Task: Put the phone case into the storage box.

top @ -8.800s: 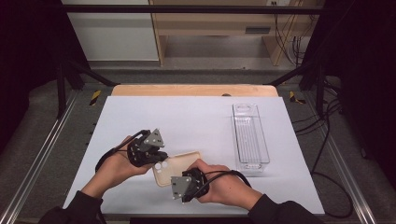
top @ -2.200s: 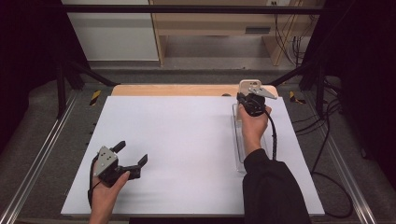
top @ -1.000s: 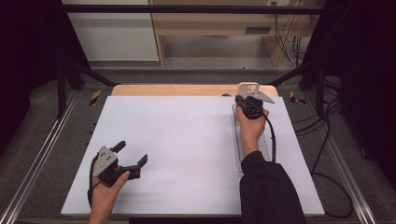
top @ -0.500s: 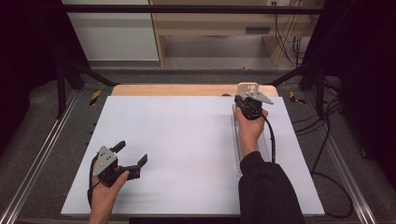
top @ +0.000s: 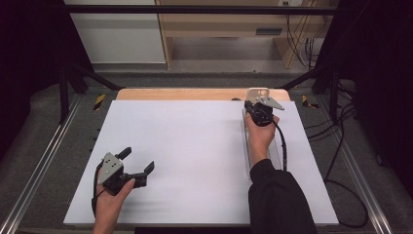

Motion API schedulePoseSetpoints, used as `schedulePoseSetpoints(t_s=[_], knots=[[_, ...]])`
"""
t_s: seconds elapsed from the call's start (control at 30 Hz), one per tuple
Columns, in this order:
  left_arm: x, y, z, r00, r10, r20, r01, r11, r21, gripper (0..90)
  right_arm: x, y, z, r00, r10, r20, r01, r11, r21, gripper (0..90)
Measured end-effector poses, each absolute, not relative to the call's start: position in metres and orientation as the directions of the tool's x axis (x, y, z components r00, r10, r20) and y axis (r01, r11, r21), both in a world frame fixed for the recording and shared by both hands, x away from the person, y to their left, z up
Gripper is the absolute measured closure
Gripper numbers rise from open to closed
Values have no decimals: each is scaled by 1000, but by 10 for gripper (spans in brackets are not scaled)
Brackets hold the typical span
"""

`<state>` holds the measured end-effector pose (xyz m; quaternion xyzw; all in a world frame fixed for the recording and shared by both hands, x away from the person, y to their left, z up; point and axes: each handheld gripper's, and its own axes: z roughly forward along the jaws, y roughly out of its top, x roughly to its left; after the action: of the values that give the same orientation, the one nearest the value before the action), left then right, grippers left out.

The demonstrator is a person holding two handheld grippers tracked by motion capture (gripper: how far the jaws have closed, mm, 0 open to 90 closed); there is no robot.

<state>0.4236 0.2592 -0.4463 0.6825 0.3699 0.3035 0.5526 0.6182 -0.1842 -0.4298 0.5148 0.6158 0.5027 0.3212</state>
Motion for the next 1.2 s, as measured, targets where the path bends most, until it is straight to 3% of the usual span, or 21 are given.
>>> schedulePoseSetpoints(t_s=[1.2], knots=[[424, 259, -446, 546, 838, 5, 169, -116, 979, 21, 622, -183, -433, -228, 968, 103, 316, -26, 948, 875]])
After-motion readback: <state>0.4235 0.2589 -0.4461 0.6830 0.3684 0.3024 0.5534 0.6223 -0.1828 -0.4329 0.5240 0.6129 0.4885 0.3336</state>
